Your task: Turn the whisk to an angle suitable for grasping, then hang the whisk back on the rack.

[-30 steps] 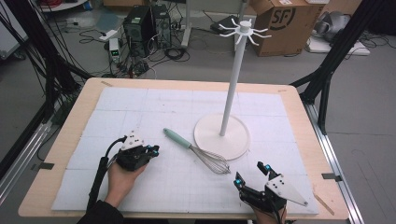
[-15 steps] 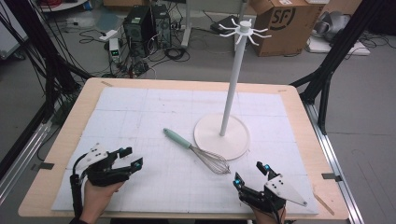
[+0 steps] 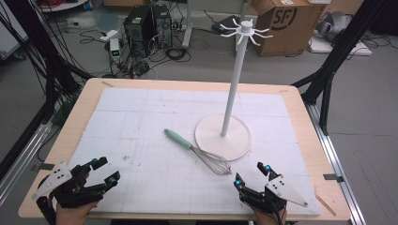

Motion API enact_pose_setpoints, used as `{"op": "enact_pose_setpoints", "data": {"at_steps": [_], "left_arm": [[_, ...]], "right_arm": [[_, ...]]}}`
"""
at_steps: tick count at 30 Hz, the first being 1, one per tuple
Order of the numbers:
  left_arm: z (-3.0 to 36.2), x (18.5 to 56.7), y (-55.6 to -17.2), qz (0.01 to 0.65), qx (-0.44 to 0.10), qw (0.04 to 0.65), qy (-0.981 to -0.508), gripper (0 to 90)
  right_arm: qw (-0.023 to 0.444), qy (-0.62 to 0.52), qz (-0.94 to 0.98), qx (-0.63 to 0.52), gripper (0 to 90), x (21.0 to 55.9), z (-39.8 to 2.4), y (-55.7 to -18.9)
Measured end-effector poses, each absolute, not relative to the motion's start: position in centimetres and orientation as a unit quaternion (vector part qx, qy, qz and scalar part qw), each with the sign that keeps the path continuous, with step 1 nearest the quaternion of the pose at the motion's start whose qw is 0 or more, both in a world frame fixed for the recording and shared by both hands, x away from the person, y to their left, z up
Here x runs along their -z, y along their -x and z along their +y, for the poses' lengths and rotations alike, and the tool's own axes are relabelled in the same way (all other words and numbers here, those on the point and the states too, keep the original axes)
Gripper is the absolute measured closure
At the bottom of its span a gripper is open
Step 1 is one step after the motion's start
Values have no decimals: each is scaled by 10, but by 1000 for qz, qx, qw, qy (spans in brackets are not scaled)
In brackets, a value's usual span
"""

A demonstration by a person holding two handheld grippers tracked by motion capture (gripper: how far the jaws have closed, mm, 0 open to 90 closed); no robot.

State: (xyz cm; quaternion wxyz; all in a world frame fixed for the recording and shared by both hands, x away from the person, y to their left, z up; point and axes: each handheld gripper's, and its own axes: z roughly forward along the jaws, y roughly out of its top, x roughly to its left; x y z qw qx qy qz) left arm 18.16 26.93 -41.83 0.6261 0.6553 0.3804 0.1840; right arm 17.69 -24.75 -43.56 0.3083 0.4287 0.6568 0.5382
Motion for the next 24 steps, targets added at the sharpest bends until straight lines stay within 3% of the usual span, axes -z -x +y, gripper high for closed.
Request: {"op": "enact_pose_setpoints", "data": {"at_steps": [11, 16, 24], "left_arm": [[261, 418, -171, 350, -190, 631, -666, 250], [263, 417, -162, 341, -196, 635, -665, 242], [267, 419, -155, 344, -184, 642, -660, 243]], "right_arm": [[308, -419, 654, -549, 153, 430, -248, -180], [267, -399, 670, -566, 153, 408, -239, -201], [188, -343, 766, -510, 197, 381, -181, -250]]}}
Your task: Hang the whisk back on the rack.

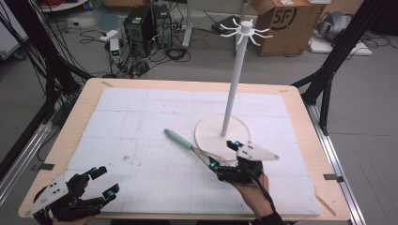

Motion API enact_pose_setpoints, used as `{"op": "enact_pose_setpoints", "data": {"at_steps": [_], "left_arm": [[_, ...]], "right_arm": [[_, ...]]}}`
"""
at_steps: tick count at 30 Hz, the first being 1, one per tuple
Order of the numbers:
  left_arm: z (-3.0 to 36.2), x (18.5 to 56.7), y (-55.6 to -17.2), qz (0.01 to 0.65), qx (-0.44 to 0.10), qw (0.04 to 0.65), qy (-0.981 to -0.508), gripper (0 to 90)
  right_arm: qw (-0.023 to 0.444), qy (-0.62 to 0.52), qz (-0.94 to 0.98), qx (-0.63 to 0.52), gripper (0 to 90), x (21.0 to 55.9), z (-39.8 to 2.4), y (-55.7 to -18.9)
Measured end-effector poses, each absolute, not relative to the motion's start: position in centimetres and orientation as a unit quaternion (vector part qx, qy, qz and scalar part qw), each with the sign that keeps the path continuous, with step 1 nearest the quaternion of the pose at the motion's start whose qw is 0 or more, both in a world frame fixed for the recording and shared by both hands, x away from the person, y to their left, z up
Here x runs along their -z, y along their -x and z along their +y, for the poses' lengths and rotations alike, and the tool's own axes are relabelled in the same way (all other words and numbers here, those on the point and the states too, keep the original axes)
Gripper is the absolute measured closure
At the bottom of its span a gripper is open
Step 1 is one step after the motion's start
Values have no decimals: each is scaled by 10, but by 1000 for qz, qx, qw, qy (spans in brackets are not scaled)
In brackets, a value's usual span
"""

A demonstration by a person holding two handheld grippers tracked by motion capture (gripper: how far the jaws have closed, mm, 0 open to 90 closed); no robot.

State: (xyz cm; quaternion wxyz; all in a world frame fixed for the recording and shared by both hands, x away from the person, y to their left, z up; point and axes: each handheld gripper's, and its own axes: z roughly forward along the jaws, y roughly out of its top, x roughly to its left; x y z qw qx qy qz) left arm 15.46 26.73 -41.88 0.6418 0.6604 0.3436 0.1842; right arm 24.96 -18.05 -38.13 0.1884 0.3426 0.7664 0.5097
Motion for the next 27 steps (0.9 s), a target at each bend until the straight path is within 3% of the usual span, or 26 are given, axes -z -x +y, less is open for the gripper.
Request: {"op": "enact_pose_setpoints", "data": {"at_steps": [7, 27], "left_arm": [[262, 416, -147, 325, -187, 646, -665, 242], [259, 417, -150, 304, -163, 667, -661, 239]], "right_arm": [[139, -331, 824, -438, 223, 376, -138, -288], [66, -312, 908, -270, 325, 394, -58, -368]]}}
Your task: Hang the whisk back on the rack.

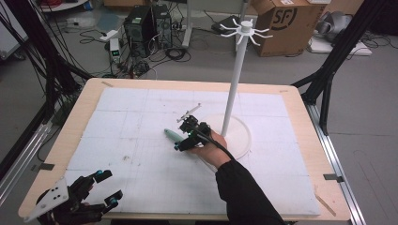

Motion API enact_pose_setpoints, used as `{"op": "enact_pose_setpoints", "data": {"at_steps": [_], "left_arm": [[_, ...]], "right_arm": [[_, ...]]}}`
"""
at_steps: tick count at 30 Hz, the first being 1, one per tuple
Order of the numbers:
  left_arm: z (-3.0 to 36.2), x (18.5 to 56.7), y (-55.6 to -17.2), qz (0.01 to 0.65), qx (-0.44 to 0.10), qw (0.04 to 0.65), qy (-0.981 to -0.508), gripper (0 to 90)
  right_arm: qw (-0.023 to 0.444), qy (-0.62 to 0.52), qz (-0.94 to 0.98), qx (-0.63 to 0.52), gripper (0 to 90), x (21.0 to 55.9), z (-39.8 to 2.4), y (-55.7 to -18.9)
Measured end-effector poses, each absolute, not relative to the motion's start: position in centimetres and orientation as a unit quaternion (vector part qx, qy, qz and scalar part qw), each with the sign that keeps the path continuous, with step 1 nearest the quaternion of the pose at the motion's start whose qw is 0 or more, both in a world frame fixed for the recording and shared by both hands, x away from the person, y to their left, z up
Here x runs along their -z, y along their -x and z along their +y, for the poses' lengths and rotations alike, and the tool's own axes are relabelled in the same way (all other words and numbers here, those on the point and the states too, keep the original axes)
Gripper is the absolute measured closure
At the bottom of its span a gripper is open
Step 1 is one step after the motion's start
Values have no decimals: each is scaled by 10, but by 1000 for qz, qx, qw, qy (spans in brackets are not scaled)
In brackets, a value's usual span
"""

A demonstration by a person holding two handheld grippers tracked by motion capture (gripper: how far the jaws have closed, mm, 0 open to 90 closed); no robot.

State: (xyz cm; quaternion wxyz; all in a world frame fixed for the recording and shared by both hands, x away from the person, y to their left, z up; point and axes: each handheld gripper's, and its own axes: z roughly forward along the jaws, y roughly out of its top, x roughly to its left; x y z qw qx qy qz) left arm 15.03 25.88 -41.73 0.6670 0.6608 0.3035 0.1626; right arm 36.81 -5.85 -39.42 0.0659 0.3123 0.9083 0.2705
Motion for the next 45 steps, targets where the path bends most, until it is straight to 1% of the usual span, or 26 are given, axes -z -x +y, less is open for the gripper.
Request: {"op": "enact_pose_setpoints", "data": {"at_steps": [3, 8, 11, 14, 17, 20, 22, 25, 28, 29, 30, 33, 37, 45], "left_arm": [[258, 419, -151, 304, -159, 664, -664, 240], [256, 418, -150, 296, -161, 666, -665, 240], [256, 417, -149, 295, -162, 668, -664, 240], [254, 419, -149, 293, -159, 666, -668, 241], [253, 420, -149, 291, -158, 663, -672, 241], [252, 420, -148, 289, -159, 664, -671, 241], [252, 420, -148, 289, -159, 664, -671, 241], [252, 420, -148, 291, -159, 664, -671, 241], [252, 420, -148, 291, -159, 663, -671, 241], [252, 420, -148, 291, -159, 663, -671, 241], [252, 420, -148, 290, -160, 662, -672, 241], [251, 420, -147, 291, -161, 662, -672, 242], [251, 420, -147, 290, -162, 661, -672, 243], [253, 423, -147, 294, -161, 660, -673, 244]], "right_arm": [[60, -316, 913, -249, 326, 398, -52, -373], [45, -314, 926, -204, 333, 414, -40, -384], [37, -315, 928, -193, 334, 420, -38, -387], [28, -315, 930, -185, 353, 423, -38, -390], [24, -318, 931, -177, 376, 426, -38, -392], [24, -318, 934, -163, 375, 431, -36, -393], [32, -313, 936, -159, 379, 431, -34, -392], [40, -310, 937, -154, 431, 431, -34, -391], [45, -306, 938, -154, 507, 430, -34, -390], [44, -305, 939, -153, 507, 429, -33, -389], [46, -299, 941, -152, 562, 429, -32, -389], [46, -286, 944, -155, 666, 428, -30, -386], [43, -285, 944, -159, 688, 429, -30, -384], [27, -276, 944, -182, 696, 426, -37, -384]]}}
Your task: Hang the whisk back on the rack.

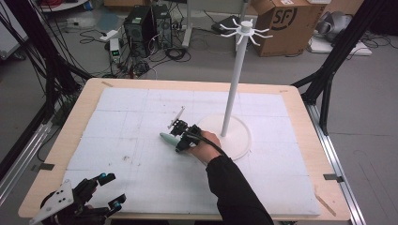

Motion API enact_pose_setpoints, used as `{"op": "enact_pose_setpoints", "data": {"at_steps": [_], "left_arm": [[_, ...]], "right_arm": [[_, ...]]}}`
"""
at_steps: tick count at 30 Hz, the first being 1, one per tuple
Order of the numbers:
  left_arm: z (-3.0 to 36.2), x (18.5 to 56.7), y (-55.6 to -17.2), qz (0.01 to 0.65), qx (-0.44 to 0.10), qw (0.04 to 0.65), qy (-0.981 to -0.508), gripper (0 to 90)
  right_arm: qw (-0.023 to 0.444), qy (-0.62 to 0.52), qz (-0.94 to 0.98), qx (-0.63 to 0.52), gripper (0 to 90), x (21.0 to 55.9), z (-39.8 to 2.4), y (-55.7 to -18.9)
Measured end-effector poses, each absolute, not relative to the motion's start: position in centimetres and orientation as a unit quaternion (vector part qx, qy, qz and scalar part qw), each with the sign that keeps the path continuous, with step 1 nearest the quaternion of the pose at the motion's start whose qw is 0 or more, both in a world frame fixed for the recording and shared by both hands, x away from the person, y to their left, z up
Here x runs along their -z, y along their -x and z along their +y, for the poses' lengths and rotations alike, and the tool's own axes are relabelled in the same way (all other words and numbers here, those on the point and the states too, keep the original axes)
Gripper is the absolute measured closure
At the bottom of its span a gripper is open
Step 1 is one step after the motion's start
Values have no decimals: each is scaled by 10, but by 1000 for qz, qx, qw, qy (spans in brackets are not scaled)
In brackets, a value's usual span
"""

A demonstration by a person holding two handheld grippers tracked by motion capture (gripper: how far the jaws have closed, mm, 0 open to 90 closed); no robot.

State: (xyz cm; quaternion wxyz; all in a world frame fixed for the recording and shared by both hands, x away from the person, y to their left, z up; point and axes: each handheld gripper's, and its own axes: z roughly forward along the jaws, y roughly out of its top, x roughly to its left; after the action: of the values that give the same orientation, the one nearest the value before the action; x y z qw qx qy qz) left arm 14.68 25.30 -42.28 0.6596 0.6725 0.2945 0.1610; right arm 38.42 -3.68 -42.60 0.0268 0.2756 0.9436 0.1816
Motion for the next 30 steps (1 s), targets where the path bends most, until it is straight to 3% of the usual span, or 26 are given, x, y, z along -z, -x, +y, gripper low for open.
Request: {"op": "enact_pose_setpoints", "data": {"at_steps": [12, 30], "left_arm": [[252, 423, -146, 298, -165, 658, -672, 248], [247, 423, -148, 297, -168, 656, -673, 251]], "right_arm": [[53, -276, 913, -297, 696, 392, -83, -361], [111, -284, 786, -537, 696, 298, -160, -347]]}}
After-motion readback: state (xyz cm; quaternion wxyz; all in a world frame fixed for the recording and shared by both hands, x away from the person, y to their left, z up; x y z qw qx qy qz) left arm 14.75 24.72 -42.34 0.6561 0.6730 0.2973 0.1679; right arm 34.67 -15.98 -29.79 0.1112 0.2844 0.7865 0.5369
